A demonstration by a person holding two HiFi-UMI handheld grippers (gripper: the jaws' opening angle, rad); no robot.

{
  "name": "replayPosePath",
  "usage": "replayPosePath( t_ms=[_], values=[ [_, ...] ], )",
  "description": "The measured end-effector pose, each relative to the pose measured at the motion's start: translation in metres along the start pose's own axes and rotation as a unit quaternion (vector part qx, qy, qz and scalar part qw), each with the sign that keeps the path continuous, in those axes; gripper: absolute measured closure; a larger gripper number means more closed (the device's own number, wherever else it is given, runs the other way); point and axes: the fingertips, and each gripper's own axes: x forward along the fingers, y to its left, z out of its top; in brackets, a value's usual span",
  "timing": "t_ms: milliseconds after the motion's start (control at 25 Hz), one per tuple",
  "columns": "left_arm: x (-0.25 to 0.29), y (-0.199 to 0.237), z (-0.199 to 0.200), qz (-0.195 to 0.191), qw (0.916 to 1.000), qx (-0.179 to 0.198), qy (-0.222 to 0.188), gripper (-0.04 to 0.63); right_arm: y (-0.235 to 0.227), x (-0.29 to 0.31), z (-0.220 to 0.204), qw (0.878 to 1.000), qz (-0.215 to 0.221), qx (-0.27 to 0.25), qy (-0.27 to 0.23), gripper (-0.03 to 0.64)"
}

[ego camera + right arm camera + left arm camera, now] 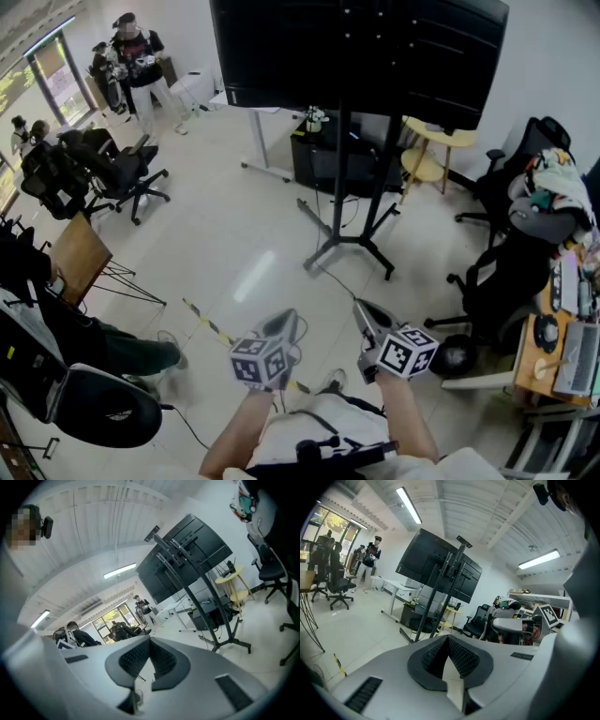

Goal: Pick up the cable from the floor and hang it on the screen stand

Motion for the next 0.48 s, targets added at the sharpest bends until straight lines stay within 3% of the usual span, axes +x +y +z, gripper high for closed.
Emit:
replayPosePath(
  t_ms=[480],
  values=[
    [0.093, -0.001, 0.024, 0.019, 0.9997, -0.017, -0.003, 0.595, -0.073, 0.017, 0.055, 0.999, 0.034, 0.018, 0.001, 0.609]
  ],
)
